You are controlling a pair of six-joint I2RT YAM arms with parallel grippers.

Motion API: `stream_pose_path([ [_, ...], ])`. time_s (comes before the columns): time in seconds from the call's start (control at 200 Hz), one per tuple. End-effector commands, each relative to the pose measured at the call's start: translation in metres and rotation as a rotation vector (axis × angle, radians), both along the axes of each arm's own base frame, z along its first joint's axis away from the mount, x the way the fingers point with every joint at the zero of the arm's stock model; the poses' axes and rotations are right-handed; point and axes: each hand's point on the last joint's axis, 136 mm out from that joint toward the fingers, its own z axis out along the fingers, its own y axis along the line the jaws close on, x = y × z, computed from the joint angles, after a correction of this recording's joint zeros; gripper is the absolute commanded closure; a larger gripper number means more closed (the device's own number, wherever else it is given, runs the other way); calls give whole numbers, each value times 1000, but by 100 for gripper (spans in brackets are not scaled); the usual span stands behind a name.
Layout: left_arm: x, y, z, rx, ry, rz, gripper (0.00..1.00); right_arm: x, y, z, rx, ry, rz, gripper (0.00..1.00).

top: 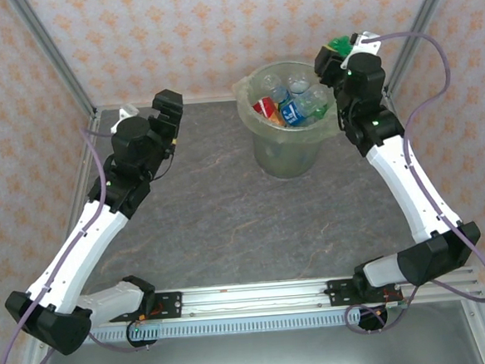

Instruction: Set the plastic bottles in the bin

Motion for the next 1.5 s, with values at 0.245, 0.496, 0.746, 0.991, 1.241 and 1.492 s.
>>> stream_pose_path([
  [0.245, 5, 10, -27, 35, 53, -7, 1, 9, -9, -35, -32, 158, -10, 55],
  [0.496, 14, 16, -19, 140, 65, -53, 1, 27, 2, -69, -24, 305, 24, 55],
  [0.746, 1, 26, -5, 254, 32, -51, 1, 39, 7, -73, -22, 396, 30, 55],
  [0.991, -9, 26, -1, 296, 4, -78, 1, 35, -17, -39, -119, 400, -85, 56],
  [1.241, -2, 28, 0, 311, -3, -60, 1, 35, -14, -70, -162, 485, -63, 55],
  [1.492, 11, 28, -7, 297, 39, -47, 1, 56, 0, -106, -155, 554, -14, 42],
])
